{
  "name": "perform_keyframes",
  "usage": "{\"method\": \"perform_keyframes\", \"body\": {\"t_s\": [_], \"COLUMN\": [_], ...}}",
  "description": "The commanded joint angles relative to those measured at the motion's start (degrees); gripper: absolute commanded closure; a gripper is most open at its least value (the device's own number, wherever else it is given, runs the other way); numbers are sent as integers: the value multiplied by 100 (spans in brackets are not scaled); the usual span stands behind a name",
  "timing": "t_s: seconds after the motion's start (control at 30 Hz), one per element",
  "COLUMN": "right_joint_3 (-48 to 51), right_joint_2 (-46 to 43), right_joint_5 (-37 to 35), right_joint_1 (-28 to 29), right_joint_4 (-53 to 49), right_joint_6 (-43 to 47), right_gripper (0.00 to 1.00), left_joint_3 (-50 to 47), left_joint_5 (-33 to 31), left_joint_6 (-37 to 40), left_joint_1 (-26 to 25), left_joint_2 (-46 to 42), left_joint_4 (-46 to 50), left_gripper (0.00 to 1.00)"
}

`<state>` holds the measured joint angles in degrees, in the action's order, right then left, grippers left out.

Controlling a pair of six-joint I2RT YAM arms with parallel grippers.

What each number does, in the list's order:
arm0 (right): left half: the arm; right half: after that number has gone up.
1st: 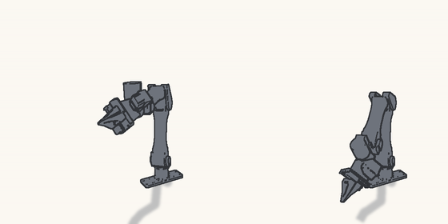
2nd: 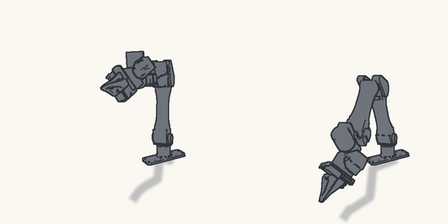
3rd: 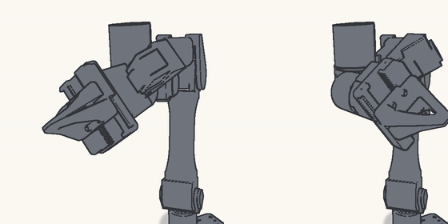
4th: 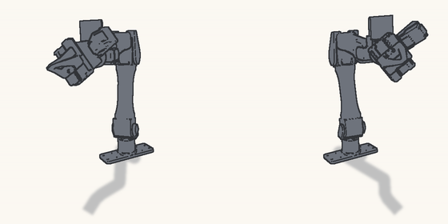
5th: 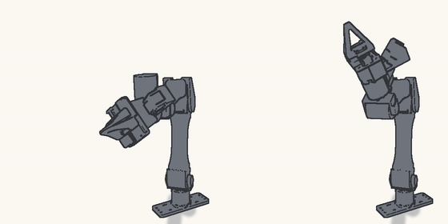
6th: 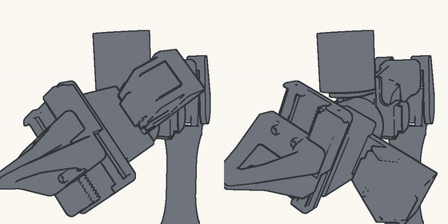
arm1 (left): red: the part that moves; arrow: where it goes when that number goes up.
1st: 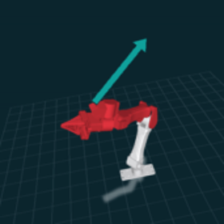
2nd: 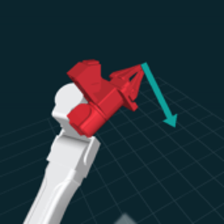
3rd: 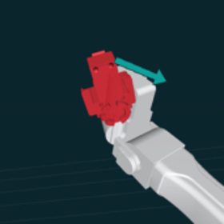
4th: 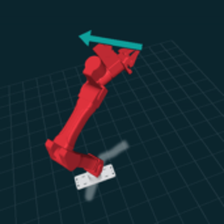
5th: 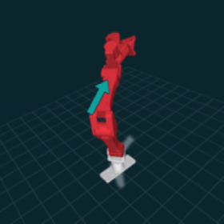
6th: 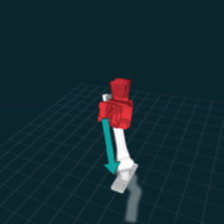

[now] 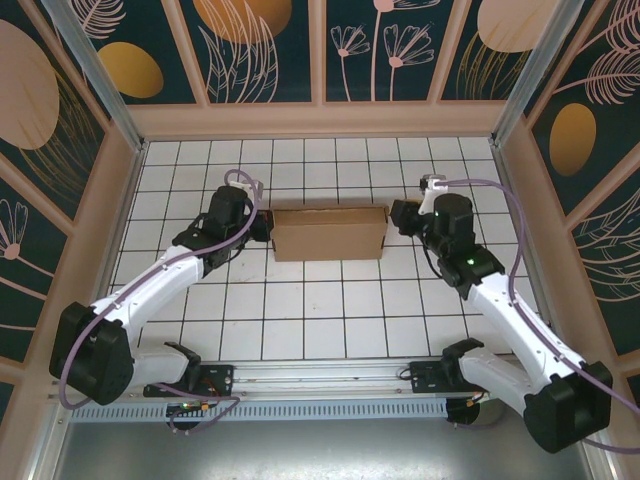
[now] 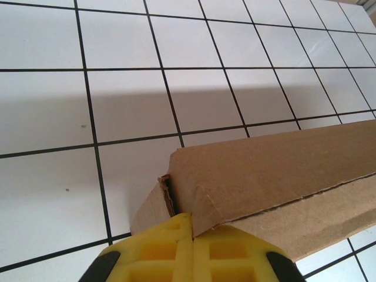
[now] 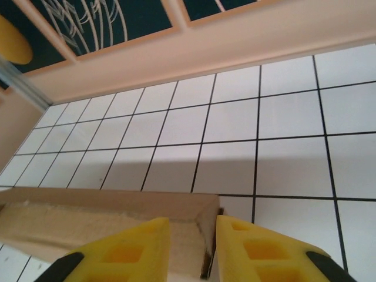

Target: Fold the paper box

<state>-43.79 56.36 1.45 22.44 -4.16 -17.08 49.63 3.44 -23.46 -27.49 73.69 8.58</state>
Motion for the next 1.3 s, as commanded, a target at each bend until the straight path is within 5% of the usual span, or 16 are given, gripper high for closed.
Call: {"method": "perform_keyframes", "body": {"t_s": [0.0,0.6,1.0,1.27], "right_joint_3": [-319,-76,429,351], "right_joint_2": [342,1031,891,1041], "right_joint_5": [-265,381,427,325], "right_joint_1": [-62,-64,15,35], "right_joint_4": [-163,-277,-51,-33], "right_joint_6": [-261,-410,-621,-693], "right_gripper": [74,73,76,75], "left_joint_3": [-326,-342,-340,-278], "left_joint_5": [-83,-63,451,598], "left_joint_6": [146,180,77,-75], "left_joint_1": [-74,-81,-81,-82], "left_joint_2": [82,-37,-399,-821], "left_joint_4": [1024,960,903,1078], "left_gripper": [100,100,66,60]}}
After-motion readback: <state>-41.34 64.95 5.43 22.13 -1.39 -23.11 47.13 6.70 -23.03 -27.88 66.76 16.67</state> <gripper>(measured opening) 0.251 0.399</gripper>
